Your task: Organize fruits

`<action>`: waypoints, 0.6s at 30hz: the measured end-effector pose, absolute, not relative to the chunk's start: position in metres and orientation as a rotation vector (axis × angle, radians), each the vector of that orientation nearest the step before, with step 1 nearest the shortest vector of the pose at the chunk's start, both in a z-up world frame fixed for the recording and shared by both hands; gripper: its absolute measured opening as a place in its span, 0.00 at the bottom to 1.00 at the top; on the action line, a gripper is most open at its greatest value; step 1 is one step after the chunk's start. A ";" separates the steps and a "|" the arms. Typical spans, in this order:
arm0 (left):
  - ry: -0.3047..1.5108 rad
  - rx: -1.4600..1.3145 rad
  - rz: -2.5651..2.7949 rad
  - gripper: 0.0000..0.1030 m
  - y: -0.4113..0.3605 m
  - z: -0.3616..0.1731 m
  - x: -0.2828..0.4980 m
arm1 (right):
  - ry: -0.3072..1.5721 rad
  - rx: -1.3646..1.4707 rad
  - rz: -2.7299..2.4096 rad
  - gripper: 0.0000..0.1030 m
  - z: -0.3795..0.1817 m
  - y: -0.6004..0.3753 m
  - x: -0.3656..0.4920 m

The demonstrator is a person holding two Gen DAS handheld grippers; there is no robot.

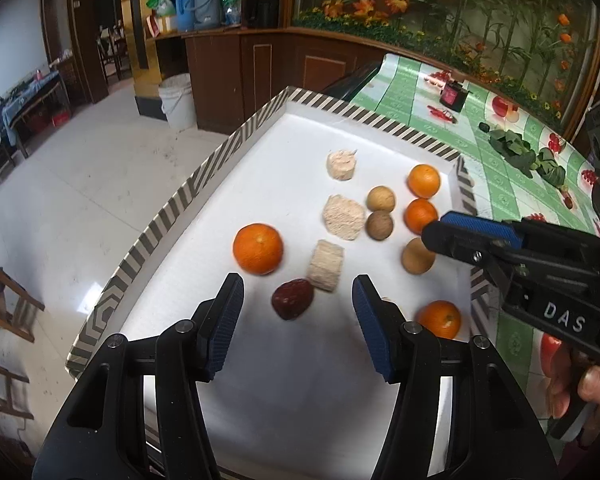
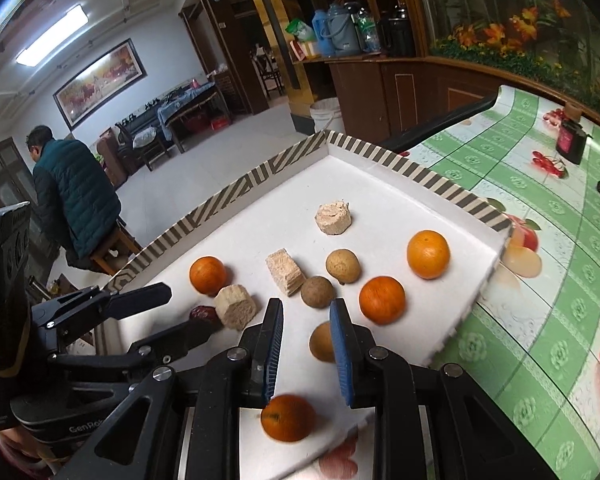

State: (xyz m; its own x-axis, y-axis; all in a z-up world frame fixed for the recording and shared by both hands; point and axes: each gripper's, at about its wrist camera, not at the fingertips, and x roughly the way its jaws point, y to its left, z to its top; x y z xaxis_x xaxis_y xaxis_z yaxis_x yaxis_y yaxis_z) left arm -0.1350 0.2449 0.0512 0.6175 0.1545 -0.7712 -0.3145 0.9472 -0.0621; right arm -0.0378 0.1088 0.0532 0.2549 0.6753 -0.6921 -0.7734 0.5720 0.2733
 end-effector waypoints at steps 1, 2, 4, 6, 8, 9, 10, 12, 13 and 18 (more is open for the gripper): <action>0.860 -0.198 0.269 0.55 0.242 0.052 -0.135 | 0.865 -0.124 0.986 0.22 0.054 0.106 -0.039; 0.856 -0.200 0.266 0.55 0.240 0.054 -0.135 | 0.860 -0.119 0.983 0.22 0.055 0.102 -0.041; 0.848 -0.200 0.259 0.55 0.234 0.056 -0.135 | 0.850 -0.113 0.974 0.22 0.056 0.095 -0.044; 0.839 -0.193 0.259 0.55 0.228 0.058 -0.135 | 0.841 -0.107 0.963 0.22 0.057 0.087 -0.047; 0.826 -0.188 0.255 0.55 0.221 0.060 -0.135 | 0.829 -0.100 0.953 0.22 0.058 0.079 -0.049; 0.822 -0.188 0.253 0.55 0.219 0.061 -0.136 | 0.824 -0.098 0.947 0.22 0.059 0.075 -0.050; 0.819 -0.187 0.251 0.55 0.216 0.062 -0.136 | 0.821 -0.098 0.940 0.22 0.059 0.071 -0.051; 0.813 -0.184 0.247 0.55 0.209 0.063 -0.136 | 0.816 -0.097 0.925 0.22 0.059 0.063 -0.054; 0.813 -0.180 0.245 0.55 0.206 0.064 -0.136 | 0.816 -0.092 0.919 0.22 0.059 0.059 -0.055; 0.808 -0.165 0.231 0.55 0.192 0.067 -0.138 | 0.812 -0.077 0.901 0.22 0.059 0.044 -0.057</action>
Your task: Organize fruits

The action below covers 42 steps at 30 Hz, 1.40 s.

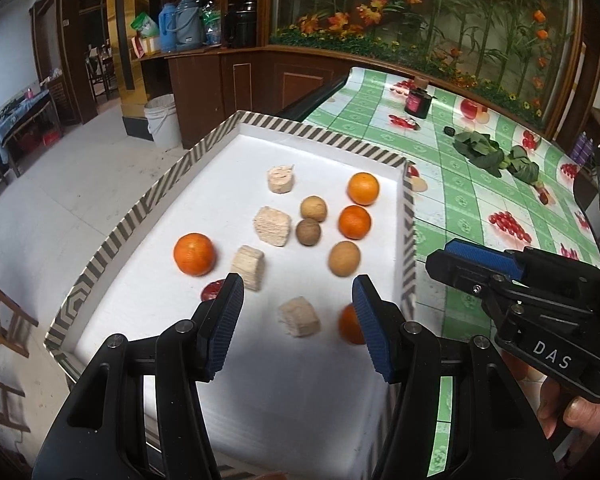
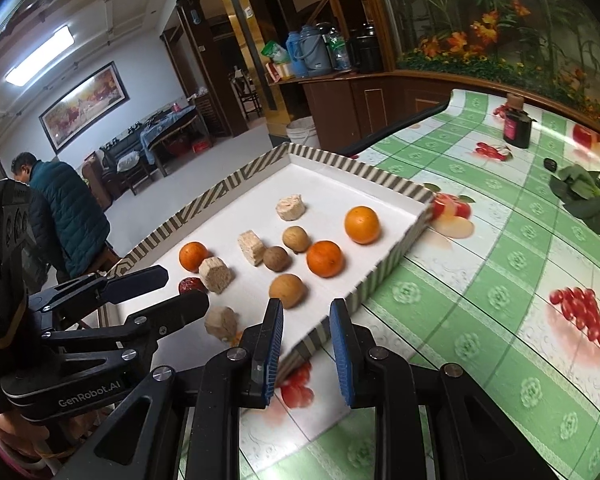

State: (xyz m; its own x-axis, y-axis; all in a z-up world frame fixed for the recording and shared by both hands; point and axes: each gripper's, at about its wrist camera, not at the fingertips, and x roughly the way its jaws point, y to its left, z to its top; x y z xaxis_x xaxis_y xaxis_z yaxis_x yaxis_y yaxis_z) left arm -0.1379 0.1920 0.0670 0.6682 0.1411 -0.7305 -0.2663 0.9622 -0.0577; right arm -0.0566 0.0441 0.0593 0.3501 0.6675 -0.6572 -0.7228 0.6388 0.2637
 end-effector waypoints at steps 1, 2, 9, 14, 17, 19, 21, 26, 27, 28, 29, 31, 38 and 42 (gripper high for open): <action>0.803 -0.160 0.233 0.55 0.189 0.068 -0.139 | 0.810 -0.076 0.899 0.22 0.060 0.042 -0.058; 0.799 -0.158 0.235 0.55 0.187 0.069 -0.139 | 0.809 -0.076 0.898 0.22 0.060 0.040 -0.059; 0.795 -0.141 0.235 0.55 0.177 0.071 -0.139 | 0.804 -0.072 0.891 0.22 0.058 0.029 -0.064; 0.799 -0.135 0.230 0.55 0.172 0.070 -0.139 | 0.804 -0.069 0.888 0.22 0.057 0.024 -0.067; 0.799 -0.135 0.230 0.55 0.171 0.071 -0.139 | 0.806 -0.065 0.885 0.22 0.057 0.023 -0.065; 0.800 -0.135 0.231 0.55 0.171 0.071 -0.139 | 0.807 -0.061 0.883 0.22 0.056 0.023 -0.064; 0.800 -0.140 0.230 0.55 0.171 0.071 -0.139 | 0.811 -0.061 0.884 0.22 0.055 0.024 -0.064; 0.805 -0.149 0.232 0.55 0.171 0.070 -0.139 | 0.820 -0.071 0.886 0.22 0.051 0.026 -0.062; 0.806 -0.150 0.232 0.55 0.172 0.070 -0.139 | 0.822 -0.071 0.886 0.22 0.051 0.026 -0.062; 0.806 -0.150 0.232 0.55 0.171 0.070 -0.139 | 0.824 -0.072 0.887 0.22 0.050 0.026 -0.062; 0.806 -0.151 0.232 0.55 0.172 0.070 -0.139 | 0.824 -0.073 0.886 0.22 0.050 0.027 -0.062; 0.807 -0.153 0.232 0.55 0.173 0.069 -0.139 | 0.825 -0.073 0.887 0.22 0.050 0.027 -0.062; 0.807 -0.151 0.231 0.55 0.172 0.069 -0.139 | 0.825 -0.075 0.889 0.22 0.049 0.028 -0.062; 0.805 -0.154 0.233 0.55 0.173 0.069 -0.139 | 0.827 -0.079 0.889 0.22 0.049 0.031 -0.062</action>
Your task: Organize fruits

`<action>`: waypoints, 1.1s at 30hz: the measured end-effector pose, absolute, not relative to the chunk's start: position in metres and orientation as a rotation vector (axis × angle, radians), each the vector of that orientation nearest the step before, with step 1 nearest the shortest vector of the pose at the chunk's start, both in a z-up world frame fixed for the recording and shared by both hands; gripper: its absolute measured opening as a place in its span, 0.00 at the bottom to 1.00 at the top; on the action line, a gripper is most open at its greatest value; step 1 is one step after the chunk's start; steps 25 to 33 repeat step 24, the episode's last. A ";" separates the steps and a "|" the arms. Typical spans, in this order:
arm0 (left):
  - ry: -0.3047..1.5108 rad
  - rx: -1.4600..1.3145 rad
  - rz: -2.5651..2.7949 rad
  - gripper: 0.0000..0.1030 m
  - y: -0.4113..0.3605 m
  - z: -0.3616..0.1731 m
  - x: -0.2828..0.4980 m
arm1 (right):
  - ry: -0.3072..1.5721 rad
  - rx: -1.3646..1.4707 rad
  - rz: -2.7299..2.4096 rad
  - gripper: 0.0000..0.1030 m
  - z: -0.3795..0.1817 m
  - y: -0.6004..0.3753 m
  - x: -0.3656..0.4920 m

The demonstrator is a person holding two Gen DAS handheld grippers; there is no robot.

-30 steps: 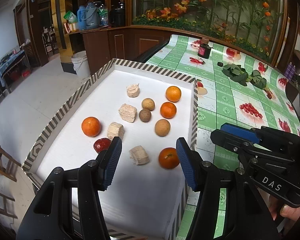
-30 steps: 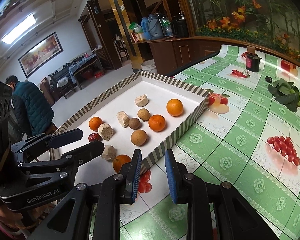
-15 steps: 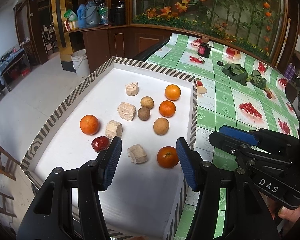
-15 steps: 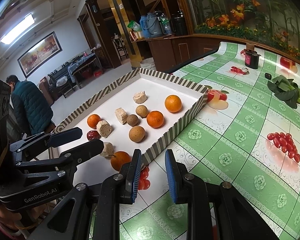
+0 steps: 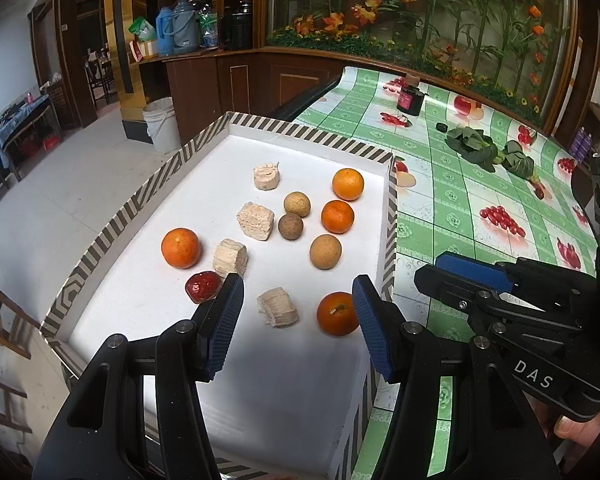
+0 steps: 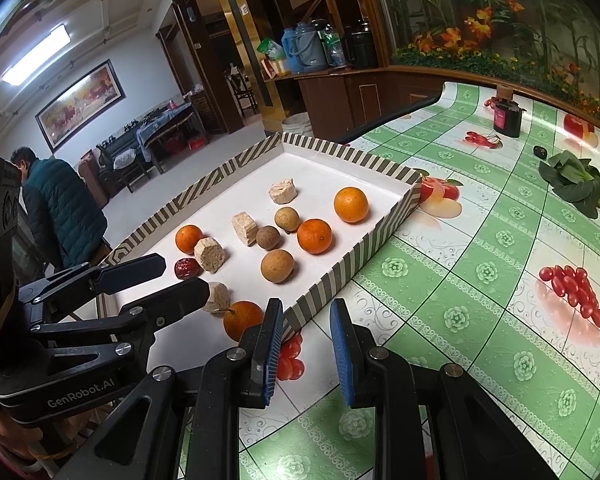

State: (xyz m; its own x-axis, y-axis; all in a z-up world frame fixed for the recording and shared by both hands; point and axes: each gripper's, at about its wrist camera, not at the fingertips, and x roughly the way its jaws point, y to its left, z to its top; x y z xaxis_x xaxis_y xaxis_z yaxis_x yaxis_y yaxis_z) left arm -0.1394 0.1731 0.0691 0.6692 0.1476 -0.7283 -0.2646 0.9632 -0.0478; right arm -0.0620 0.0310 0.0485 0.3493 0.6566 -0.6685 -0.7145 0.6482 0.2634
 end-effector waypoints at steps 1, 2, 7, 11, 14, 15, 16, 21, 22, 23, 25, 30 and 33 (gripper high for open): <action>0.806 -0.156 0.235 0.55 0.175 0.068 -0.140 | 0.828 -0.080 0.890 0.22 0.048 0.031 -0.062; 0.806 -0.157 0.235 0.55 0.175 0.068 -0.140 | 0.828 -0.080 0.890 0.22 0.048 0.032 -0.062; 0.806 -0.157 0.235 0.55 0.175 0.068 -0.140 | 0.832 -0.084 0.890 0.22 0.047 0.032 -0.062; 0.806 -0.158 0.235 0.55 0.175 0.068 -0.140 | 0.833 -0.089 0.895 0.22 0.047 0.035 -0.063; 0.803 -0.157 0.235 0.55 0.175 0.068 -0.140 | 0.834 -0.096 0.897 0.22 0.046 0.036 -0.064; 0.797 -0.156 0.235 0.55 0.176 0.068 -0.140 | 0.834 -0.096 0.897 0.23 0.046 0.036 -0.064; 0.792 -0.153 0.237 0.55 0.176 0.068 -0.141 | 0.835 -0.096 0.897 0.23 0.046 0.036 -0.063; 0.785 -0.135 0.231 0.55 0.171 0.068 -0.140 | 0.837 -0.090 0.885 0.22 0.046 0.030 -0.061; 0.788 -0.138 0.223 0.55 0.168 0.068 -0.139 | 0.836 -0.090 0.878 0.23 0.046 0.027 -0.061; 0.791 -0.139 0.213 0.55 0.164 0.069 -0.137 | 0.835 -0.092 0.863 0.23 0.047 0.023 -0.061; 0.793 -0.139 0.200 0.55 0.159 0.071 -0.135 | 0.833 -0.093 0.849 0.23 0.048 0.019 -0.060; 0.793 -0.139 0.200 0.55 0.159 0.071 -0.135 | 0.833 -0.093 0.849 0.23 0.048 0.019 -0.060; 0.793 -0.139 0.200 0.55 0.159 0.071 -0.135 | 0.833 -0.093 0.849 0.23 0.048 0.019 -0.060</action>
